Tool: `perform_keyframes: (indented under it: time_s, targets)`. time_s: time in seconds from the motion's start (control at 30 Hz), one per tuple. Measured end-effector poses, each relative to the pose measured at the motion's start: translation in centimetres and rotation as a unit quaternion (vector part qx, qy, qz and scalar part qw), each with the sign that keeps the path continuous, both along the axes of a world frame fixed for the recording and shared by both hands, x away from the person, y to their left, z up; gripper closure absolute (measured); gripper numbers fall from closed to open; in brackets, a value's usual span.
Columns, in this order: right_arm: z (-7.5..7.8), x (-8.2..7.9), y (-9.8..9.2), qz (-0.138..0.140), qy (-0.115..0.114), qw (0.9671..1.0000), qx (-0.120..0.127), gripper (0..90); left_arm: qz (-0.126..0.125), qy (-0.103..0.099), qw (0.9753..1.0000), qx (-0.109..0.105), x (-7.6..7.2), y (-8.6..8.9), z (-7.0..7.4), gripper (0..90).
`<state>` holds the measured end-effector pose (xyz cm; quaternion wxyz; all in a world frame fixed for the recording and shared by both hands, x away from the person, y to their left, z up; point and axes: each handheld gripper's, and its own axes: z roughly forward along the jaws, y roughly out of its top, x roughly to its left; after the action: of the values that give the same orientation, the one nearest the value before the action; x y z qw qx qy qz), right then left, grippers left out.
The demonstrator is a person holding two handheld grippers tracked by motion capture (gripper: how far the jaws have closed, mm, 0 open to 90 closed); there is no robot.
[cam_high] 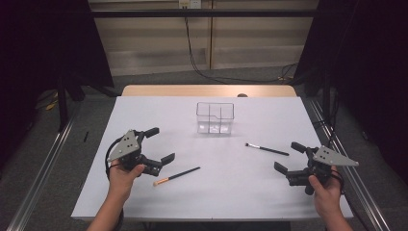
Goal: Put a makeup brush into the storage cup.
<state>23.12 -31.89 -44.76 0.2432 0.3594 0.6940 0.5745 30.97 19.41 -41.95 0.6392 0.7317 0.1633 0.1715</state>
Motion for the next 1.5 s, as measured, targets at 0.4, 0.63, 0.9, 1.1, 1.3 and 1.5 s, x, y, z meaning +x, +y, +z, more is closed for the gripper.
perform_keyframes:
  time_s: [0.4,0.63,0.9,1.1,1.3,1.5]
  targets:
    - [0.0,-0.1,0.0,0.002,-0.001,1.0,-0.004,0.0,-0.009,0.012,0.9998,0.014,0.4,-0.9,-0.2,0.0]
    - [-0.1,-0.1,0.2,0.004,0.001,1.0,-0.007,0.0,-0.008,0.04,0.9976,0.056,0.5,-1.2,-0.3,0.0]
    - [-0.1,0.0,0.1,0.004,0.003,1.0,-0.009,0.0,-0.009,0.069,0.9927,0.099,0.9,-1.9,-0.4,0.0]
    - [-0.1,0.0,0.1,0.004,0.002,1.0,-0.008,0.0,-0.009,0.087,0.9836,0.158,1.0,-2.6,-0.2,0.0]
    - [-0.1,0.0,0.1,0.004,0.005,0.9999,-0.008,0.0,-0.014,0.117,0.9705,0.211,1.2,-3.2,-0.1,0.0]
    - [-0.2,0.0,0.1,0.005,0.007,0.9999,-0.01,0.0,-0.014,0.148,0.9583,0.244,1.5,-3.7,-0.2,0.0]
